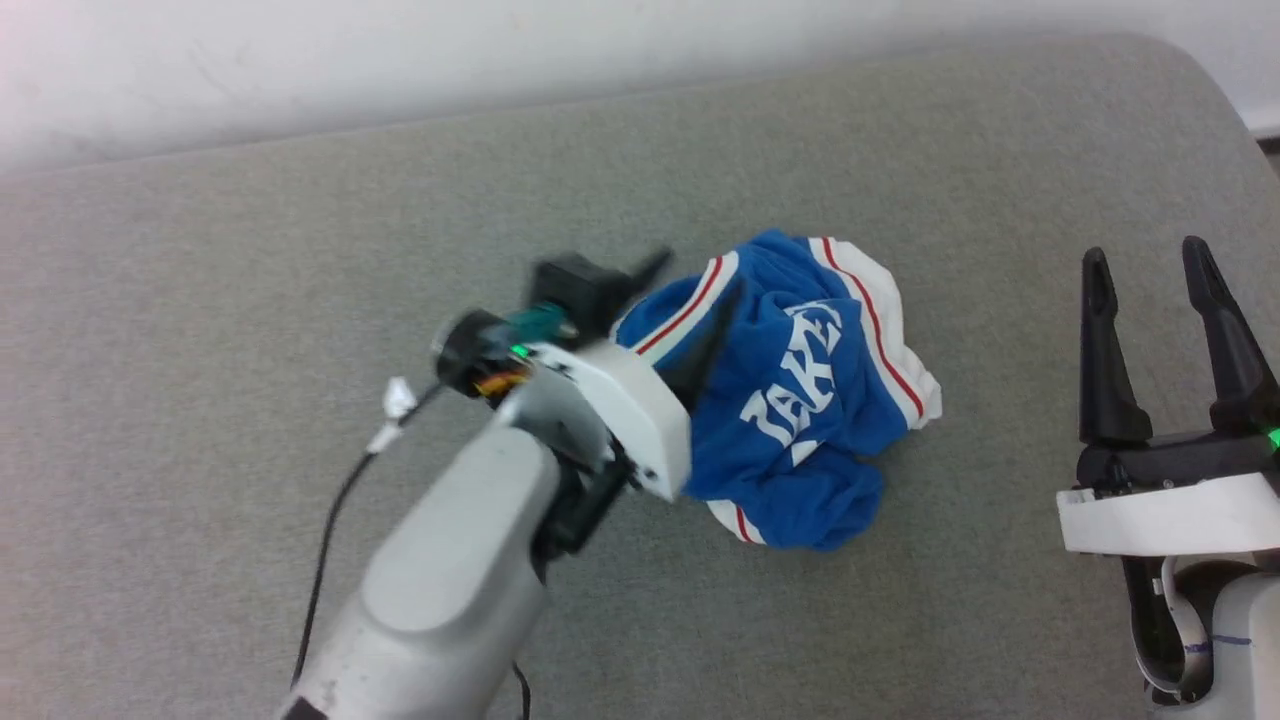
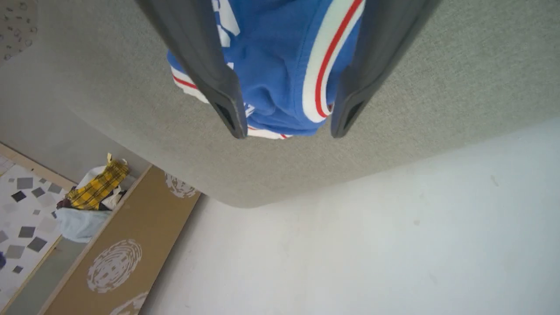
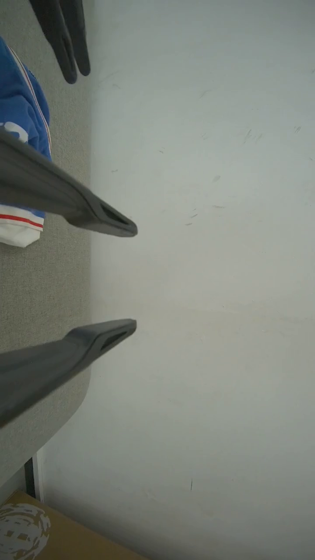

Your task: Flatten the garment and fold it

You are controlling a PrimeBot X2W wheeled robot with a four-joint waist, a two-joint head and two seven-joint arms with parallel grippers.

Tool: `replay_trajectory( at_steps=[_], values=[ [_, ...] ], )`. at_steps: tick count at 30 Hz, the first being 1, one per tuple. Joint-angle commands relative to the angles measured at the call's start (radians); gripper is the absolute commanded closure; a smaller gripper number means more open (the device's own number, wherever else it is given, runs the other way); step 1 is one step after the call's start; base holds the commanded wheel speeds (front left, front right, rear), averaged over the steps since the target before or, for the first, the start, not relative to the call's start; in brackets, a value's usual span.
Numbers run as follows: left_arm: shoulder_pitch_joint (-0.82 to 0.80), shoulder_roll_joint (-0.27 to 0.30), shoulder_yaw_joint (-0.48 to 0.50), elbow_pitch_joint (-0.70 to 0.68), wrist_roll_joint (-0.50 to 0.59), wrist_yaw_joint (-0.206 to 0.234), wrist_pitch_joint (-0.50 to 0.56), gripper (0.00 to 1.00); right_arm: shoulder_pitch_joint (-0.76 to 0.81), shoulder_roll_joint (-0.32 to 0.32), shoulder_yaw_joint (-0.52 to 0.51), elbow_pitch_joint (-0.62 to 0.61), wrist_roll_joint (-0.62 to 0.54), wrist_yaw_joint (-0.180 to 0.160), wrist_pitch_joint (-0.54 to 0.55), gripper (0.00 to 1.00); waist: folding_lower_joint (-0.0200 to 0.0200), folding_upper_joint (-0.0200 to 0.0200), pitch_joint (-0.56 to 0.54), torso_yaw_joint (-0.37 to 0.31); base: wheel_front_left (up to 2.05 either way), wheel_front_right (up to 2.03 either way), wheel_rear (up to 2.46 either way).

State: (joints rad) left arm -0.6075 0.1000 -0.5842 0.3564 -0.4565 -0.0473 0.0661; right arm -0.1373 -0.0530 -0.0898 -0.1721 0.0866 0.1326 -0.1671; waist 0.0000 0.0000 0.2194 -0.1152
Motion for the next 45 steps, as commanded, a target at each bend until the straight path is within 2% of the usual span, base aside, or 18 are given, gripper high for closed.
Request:
replay_trajectory(
  at_steps=[1, 6, 10, 14, 17, 21, 25, 30, 35, 40, 45],
  values=[
    [-0.009, 0.013, 0.024, -0.022, -0.011, 0.016, -0.025, 0.0, 0.01, 0.003, -0.001, 0.005, -0.006, -0.002, 0.003, 0.0, 0.0, 0.0, -0.035, 0.029, 0.0, 0.0, 0.0],
    [0.084, 0.104, 0.135, -0.159, -0.021, 0.094, -0.121, 0.0, 0.044, 0.003, -0.005, 0.006, -0.004, -0.002, 0.011, 0.0, 0.0, 0.0, -0.071, 0.043, 0.0, 0.0, 0.0],
    [0.237, 0.177, 0.248, -0.289, -0.03, 0.186, -0.212, 0.0, 0.077, 0.003, -0.013, 0.009, 0.004, -0.002, 0.014, 0.0, 0.0, 0.0, -0.089, 0.05, 0.0, 0.0, 0.0],
    [0.423, 0.195, 0.369, -0.411, -0.087, 0.25, -0.286, 0.0, 0.107, 0.003, -0.015, 0.019, 0.003, -0.002, 0.017, 0.0, 0.0, 0.0, -0.101, 0.062, 0.0, 0.0, 0.0],
    [0.551, 0.205, 0.431, -0.473, -0.093, 0.274, -0.311, 0.0, 0.125, 0.003, -0.015, 0.028, 0.002, -0.002, 0.017, 0.0, 0.0, 0.0, -0.11, 0.071, 0.0, 0.0, 0.0],
    [0.68, 0.219, 0.453, -0.508, -0.04, 0.279, -0.324, 0.0, 0.153, 0.003, -0.014, 0.035, 0.003, -0.002, 0.021, 0.0, 0.0, 0.0, -0.124, 0.087, 0.0, 0.0, 0.0],
    [0.749, 0.21, 0.443, -0.517, 0.052, 0.281, -0.327, 0.0, 0.184, 0.003, -0.018, 0.033, 0.013, -0.002, 0.027, 0.0, 0.0, 0.0, -0.128, 0.104, 0.0, 0.0, 0.0],
    [0.75, 0.156, 0.435, -0.514, 0.116, 0.261, -0.328, 0.0, 0.18, 0.003, -0.029, 0.029, 0.019, -0.002, 0.039, 0.0, 0.0, 0.0, -0.108, 0.127, 0.0, 0.0, 0.0],
    [0.695, 0.118, 0.439, -0.514, 0.151, 0.225, -0.328, 0.0, 0.091, -0.002, -0.023, 0.003, 0.011, -0.002, 0.102, 0.0, 0.0, 0.0, -0.059, 0.151, 0.0, 0.0, 0.0],
    [0.648, 0.079, 0.448, -0.512, 0.178, 0.191, -0.328, 0.0, -0.045, -0.092, 0.016, 0.005, 0.052, -0.002, 0.248, 0.0, 0.0, 0.0, 0.003, 0.174, 0.0, 0.0, 0.0],
    [0.615, 0.045, 0.458, -0.505, 0.199, 0.159, -0.328, 0.0, -0.179, -0.169, 0.02, 0.069, 0.116, -0.002, 0.394, 0.0, 0.0, 0.0, 0.075, 0.193, 0.0, 0.0, 0.0]
  ],
)
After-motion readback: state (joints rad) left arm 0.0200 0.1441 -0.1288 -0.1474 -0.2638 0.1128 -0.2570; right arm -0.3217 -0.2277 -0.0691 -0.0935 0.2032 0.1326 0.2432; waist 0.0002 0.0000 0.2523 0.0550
